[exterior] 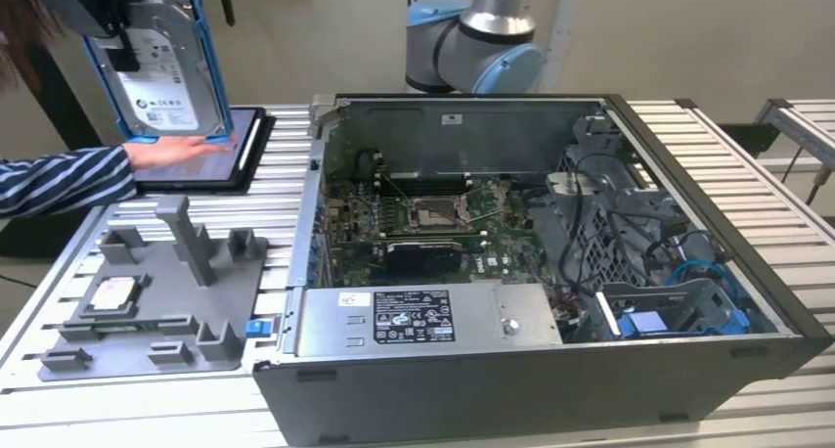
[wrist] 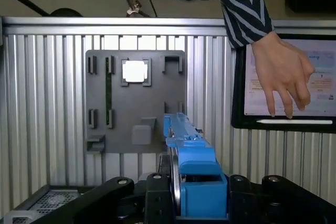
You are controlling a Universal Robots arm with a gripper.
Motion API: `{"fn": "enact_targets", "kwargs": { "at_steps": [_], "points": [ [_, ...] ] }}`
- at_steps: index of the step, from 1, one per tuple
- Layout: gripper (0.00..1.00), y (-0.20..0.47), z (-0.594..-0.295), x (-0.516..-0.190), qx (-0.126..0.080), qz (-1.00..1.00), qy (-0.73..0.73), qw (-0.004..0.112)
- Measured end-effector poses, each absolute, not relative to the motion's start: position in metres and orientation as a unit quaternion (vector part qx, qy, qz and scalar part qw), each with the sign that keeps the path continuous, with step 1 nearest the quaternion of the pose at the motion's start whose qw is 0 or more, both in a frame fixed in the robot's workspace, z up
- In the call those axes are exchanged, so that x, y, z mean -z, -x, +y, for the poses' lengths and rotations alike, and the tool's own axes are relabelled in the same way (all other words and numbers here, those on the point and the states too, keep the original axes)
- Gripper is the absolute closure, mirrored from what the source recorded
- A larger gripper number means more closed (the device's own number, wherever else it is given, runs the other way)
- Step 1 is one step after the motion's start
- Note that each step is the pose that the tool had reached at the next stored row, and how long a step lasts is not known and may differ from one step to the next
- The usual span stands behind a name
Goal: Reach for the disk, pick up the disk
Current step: 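Pick up the disk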
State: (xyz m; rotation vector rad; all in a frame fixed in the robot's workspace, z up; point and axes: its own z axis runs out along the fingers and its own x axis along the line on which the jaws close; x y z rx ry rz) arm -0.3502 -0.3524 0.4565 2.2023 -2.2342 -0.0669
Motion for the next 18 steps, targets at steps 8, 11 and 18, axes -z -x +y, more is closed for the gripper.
{"fn": "enact_targets", "kwargs": {
  "at_steps": [8,11,18],
  "points": [
    [1.00,0.314,-0.353,-0.456,0.023,-0.712,-0.702,0.004],
    [1.00,0.300,-0.353,-0.457,0.024,-0.712,-0.702,0.004],
    [1.00,0.268,-0.354,-0.456,0.025,-0.712,-0.702,0.005]
  ]
}}
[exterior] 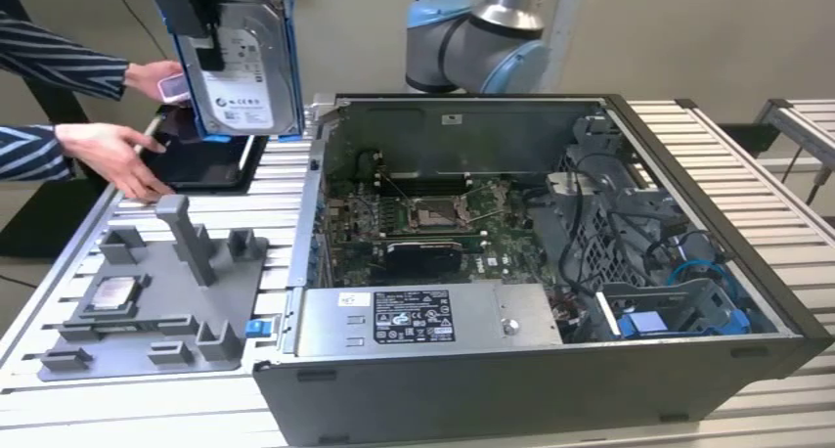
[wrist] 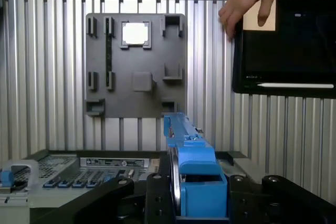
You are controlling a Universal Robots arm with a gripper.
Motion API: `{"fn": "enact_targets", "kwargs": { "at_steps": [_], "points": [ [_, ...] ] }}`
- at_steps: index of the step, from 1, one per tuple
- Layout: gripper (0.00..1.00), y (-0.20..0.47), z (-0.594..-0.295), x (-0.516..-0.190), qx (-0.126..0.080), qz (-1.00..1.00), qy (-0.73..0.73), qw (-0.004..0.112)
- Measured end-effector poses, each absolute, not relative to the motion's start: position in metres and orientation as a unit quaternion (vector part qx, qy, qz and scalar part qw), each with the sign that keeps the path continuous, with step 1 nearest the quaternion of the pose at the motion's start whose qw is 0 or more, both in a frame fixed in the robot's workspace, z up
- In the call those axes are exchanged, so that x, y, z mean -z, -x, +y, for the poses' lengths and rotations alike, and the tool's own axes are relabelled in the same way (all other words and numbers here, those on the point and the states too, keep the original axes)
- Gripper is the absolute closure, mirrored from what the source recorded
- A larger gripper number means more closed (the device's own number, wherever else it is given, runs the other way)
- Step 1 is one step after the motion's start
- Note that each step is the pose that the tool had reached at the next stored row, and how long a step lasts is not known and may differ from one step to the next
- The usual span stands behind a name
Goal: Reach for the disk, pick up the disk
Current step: 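Pick up the disk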
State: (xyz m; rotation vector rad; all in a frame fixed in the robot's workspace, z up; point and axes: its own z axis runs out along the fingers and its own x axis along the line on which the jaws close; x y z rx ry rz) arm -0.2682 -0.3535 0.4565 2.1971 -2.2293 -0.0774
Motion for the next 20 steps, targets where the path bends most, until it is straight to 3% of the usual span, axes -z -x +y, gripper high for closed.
{"fn": "enact_targets", "kwargs": {
  "at_steps": [20],
  "points": [
    [1.00,0.177,-0.354,-0.456,0.028,-0.712,-0.702,0.009]
  ]
}}
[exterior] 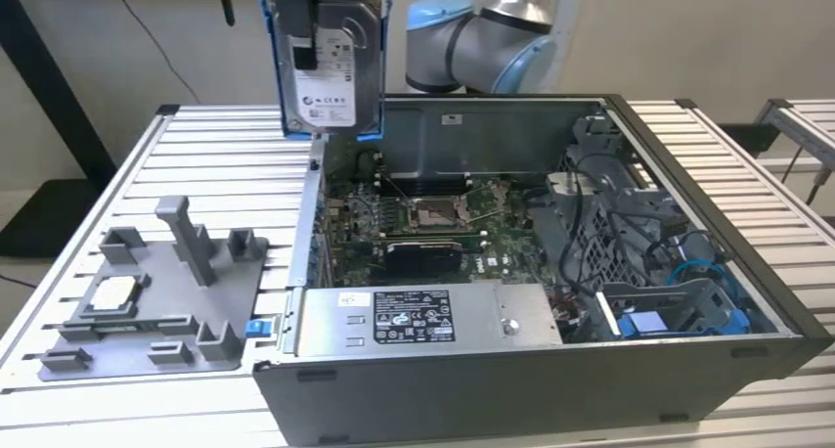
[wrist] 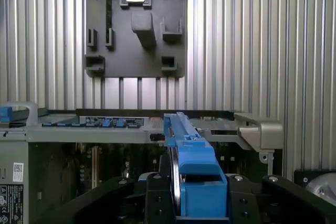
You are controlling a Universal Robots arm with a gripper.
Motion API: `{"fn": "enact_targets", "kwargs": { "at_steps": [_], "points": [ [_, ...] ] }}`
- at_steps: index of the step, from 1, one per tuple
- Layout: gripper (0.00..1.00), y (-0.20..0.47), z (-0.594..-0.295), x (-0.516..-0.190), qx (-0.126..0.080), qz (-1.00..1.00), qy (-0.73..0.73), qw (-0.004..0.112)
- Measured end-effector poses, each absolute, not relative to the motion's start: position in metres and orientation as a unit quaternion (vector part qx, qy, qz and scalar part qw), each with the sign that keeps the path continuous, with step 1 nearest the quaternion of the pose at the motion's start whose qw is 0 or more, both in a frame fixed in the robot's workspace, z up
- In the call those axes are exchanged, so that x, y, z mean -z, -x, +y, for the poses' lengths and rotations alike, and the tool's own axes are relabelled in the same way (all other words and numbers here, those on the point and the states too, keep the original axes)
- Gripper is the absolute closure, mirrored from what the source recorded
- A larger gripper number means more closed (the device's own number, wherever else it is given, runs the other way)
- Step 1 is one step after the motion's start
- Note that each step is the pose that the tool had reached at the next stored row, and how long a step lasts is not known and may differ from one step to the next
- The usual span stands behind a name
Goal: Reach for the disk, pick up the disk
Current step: 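Pick up the disk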
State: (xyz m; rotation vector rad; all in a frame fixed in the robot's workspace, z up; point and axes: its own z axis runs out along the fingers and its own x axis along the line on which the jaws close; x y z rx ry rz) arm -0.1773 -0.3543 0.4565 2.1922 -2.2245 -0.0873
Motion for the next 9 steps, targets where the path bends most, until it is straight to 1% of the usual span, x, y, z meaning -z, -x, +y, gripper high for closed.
{"fn": "enact_targets", "kwargs": {
  "at_steps": [9],
  "points": [
    [1.00,0.136,-0.355,-0.456,0.029,-0.712,-0.702,0.009]
  ]
}}
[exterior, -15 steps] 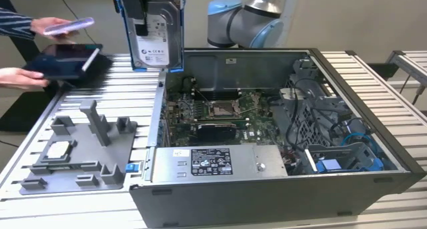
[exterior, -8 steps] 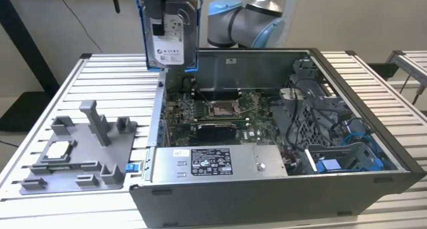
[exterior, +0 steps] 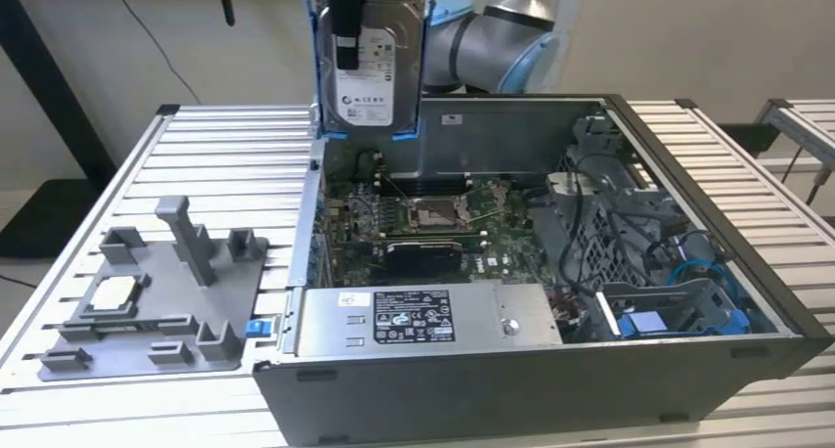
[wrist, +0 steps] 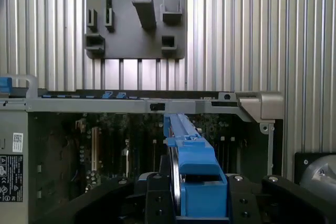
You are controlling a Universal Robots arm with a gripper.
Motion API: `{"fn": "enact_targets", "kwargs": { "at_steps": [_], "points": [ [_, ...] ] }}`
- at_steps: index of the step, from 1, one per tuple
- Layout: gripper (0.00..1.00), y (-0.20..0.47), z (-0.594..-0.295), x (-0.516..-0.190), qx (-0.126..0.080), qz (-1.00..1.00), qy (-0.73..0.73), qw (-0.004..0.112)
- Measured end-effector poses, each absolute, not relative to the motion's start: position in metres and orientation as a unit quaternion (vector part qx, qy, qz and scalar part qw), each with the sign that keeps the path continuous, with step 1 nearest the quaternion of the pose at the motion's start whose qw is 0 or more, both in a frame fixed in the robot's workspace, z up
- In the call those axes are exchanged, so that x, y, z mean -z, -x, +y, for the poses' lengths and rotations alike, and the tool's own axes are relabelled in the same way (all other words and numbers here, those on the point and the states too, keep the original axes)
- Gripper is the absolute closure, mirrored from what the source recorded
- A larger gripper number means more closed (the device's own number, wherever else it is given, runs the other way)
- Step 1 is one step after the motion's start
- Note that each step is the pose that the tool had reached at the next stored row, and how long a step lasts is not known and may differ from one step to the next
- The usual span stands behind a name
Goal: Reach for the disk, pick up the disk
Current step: 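Pick up the disk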
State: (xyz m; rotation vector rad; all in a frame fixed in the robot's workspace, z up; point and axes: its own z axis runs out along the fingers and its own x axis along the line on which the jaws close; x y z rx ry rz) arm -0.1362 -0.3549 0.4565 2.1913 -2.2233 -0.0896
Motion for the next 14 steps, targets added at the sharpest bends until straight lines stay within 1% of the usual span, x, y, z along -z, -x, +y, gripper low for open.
{"fn": "enact_targets", "kwargs": {
  "at_steps": [14],
  "points": [
    [1.00,0.079,-0.357,-0.456,0.029,-0.712,-0.702,0.010]
  ]
}}
